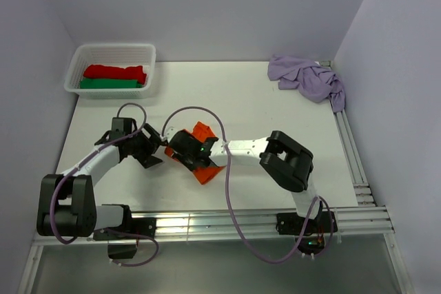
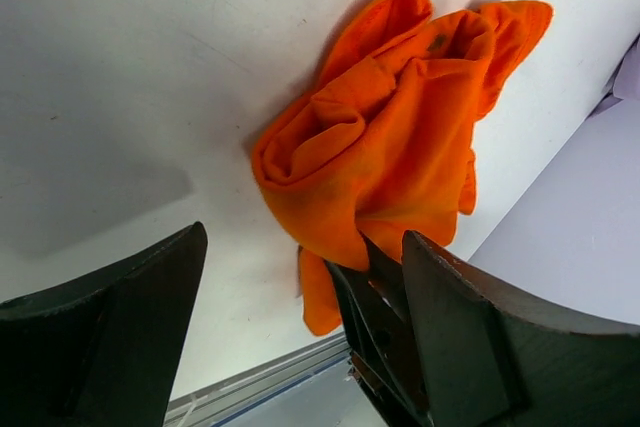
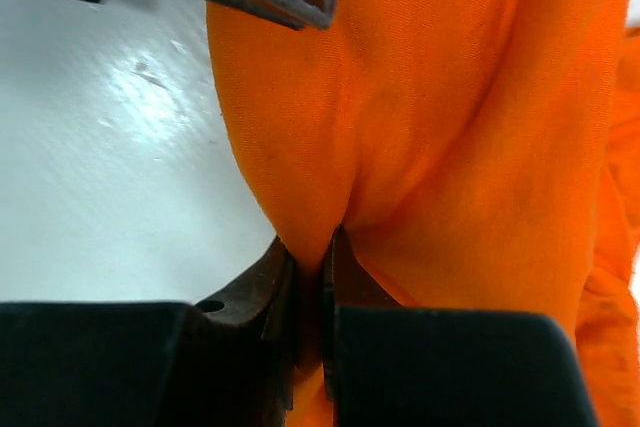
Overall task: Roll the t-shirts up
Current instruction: Roll the tshirt
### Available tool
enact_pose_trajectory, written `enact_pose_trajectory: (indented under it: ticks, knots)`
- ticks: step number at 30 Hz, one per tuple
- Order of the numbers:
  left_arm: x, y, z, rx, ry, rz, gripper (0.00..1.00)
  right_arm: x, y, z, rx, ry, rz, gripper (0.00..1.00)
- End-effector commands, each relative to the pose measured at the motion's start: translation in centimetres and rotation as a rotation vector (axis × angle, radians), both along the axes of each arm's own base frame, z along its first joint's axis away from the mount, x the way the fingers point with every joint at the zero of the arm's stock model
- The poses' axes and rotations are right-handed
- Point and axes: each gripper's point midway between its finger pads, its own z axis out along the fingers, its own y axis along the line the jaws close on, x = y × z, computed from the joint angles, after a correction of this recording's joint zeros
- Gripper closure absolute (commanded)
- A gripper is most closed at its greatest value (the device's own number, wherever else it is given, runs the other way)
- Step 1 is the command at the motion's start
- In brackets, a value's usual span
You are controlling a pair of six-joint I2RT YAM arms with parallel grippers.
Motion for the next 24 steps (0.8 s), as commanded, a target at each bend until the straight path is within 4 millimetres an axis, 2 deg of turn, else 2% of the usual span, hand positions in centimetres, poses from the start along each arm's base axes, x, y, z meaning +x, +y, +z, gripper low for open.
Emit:
enact_pose_trajectory:
  ticks: [1,5,7,8,13,18,19,23,24]
  knots:
    - [1.5,-0.1,1.4,0.009,-0.062,-0.02,0.15,-2.5,1.5,0.0,0.106,0.191,-0.001,1.0]
    - [2.5,-0.1,1.5,0.015,-0.093,-0.024,0.15,-3.1,2.5,0.7,0.217,0.313,-0.028,1.0]
    - [2.8,-0.2,1.1,0.019,-0.096,-0.028,0.15,-2.6,2.3,0.5,0.253,0.378,-0.05,1.0]
    - [2.9,-0.2,1.0,0.019,-0.096,-0.033,0.15,-3.3,2.6,0.4,0.285,0.442,-0.036,1.0]
    - [3.3,-0.2,-0.2,0.055,-0.069,-0.04,0.16,-1.8,1.5,0.5,0.376,0.541,-0.074,1.0]
    - [4.4,-0.5,-0.3,0.058,-0.07,-0.042,0.27,-1.5,1.0,0.4,0.4,0.585,-0.065,1.0]
    - [4.8,-0.9,0.0,0.065,-0.079,-0.049,0.31,-1.4,1.0,0.5,0.409,0.594,-0.067,1.0]
    - [5.7,-2.0,-0.3,0.095,-0.057,-0.078,0.34,-1.5,1.1,0.8,0.446,0.609,-0.049,1.0]
    - [6.1,-2.6,0.1,0.1,-0.069,-0.09,0.37,-1.6,1.2,0.9,0.452,0.61,-0.043,1.0]
